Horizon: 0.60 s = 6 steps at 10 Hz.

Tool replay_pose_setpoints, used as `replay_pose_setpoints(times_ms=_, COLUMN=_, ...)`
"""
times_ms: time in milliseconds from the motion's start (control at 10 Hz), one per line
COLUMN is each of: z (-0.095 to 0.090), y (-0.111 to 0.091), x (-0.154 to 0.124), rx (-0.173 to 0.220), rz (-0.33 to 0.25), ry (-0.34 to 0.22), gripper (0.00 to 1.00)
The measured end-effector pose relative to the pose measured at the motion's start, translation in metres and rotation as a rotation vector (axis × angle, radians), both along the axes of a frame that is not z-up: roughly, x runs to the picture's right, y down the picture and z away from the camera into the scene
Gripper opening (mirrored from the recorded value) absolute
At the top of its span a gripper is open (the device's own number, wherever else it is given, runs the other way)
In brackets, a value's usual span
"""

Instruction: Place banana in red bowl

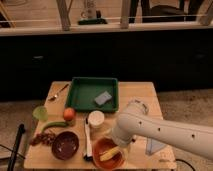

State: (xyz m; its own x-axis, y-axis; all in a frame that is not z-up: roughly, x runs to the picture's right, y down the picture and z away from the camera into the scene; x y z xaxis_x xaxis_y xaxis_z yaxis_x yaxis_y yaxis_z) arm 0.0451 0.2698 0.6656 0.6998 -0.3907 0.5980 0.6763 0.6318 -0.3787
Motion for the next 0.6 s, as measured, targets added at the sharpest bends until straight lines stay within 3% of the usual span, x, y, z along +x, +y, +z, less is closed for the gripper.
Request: replay_pose_setpoints(times_ms=600, z=-0.0015, y=0.0021, x=-0.0061, rx=-0.004, rz=-0.005, ry=-0.027, gripper=0.8)
